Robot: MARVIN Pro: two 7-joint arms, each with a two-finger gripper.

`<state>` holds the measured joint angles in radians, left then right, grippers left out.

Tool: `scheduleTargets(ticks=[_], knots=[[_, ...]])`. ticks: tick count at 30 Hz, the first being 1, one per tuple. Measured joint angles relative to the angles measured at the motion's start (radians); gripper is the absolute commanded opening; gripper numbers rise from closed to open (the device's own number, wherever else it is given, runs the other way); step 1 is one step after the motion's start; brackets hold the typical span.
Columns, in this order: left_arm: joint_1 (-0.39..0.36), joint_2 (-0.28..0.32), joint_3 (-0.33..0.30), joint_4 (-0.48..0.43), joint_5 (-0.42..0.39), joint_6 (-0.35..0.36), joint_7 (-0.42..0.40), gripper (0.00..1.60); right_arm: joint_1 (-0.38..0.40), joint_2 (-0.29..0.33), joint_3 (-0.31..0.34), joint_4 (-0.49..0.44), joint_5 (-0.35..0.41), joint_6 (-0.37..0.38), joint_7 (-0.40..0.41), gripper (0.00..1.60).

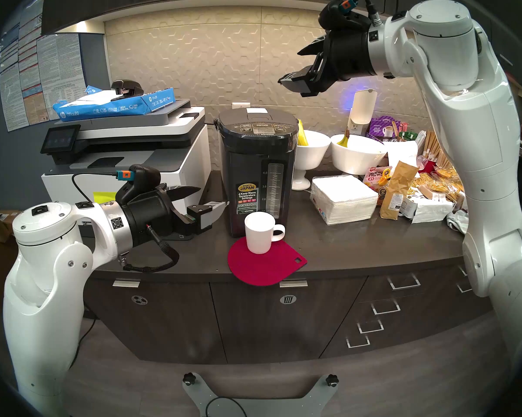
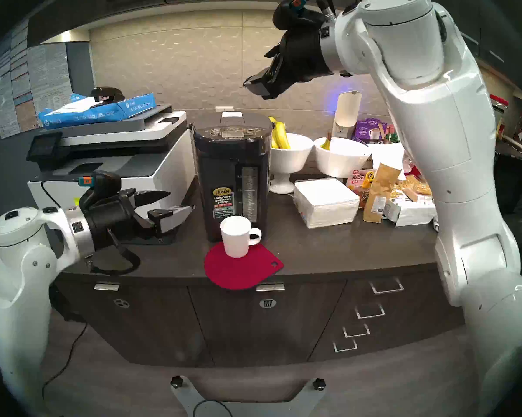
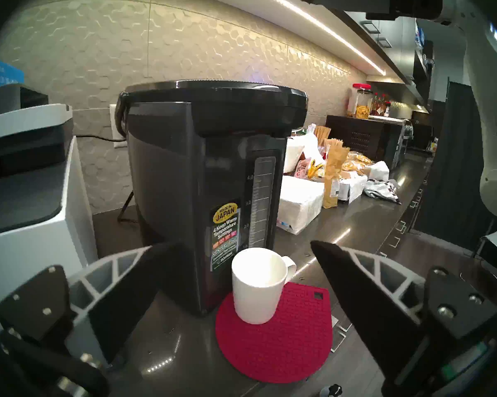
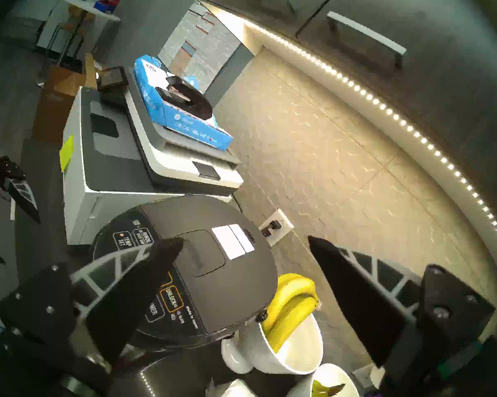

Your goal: Press the water dispenser button and fill the cup

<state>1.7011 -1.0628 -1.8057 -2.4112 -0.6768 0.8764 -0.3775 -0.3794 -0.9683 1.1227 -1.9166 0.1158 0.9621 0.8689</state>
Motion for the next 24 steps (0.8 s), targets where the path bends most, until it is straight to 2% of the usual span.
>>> scheduleTargets(ticks=[8, 9, 11, 12, 14, 15, 24], knots=[[0.000, 0.000, 0.000, 0.000, 0.000, 0.000, 0.000, 1.60, 0.042, 0.095, -0.042, -0.026, 0.123, 0.000, 0.000, 1.60], [0.000, 0.000, 0.000, 0.000, 0.000, 0.000, 0.000, 1.60, 0.050, 0.111, -0.059, -0.026, 0.145, 0.000, 0.000, 1.07], [0.000, 0.000, 0.000, 0.000, 0.000, 0.000, 0.000, 1.60, 0.062, 0.133, -0.083, -0.024, 0.175, 0.000, 0.000, 1.07], [0.000, 0.000, 0.000, 0.000, 0.000, 0.000, 0.000, 1.60, 0.066, 0.141, -0.091, -0.023, 0.185, 0.000, 0.000, 0.40], [0.000, 0.000, 0.000, 0.000, 0.000, 0.000, 0.000, 1.60, 0.083, 0.171, -0.125, -0.017, 0.222, 0.000, 0.000, 0.40], [0.000, 0.000, 0.000, 0.000, 0.000, 0.000, 0.000, 1.60, 0.088, 0.179, -0.135, -0.015, 0.232, 0.000, 0.000, 0.00], [0.000, 0.000, 0.000, 0.000, 0.000, 0.000, 0.000, 1.60, 0.163, 0.268, -0.249, 0.006, 0.325, 0.000, 0.000, 0.00]])
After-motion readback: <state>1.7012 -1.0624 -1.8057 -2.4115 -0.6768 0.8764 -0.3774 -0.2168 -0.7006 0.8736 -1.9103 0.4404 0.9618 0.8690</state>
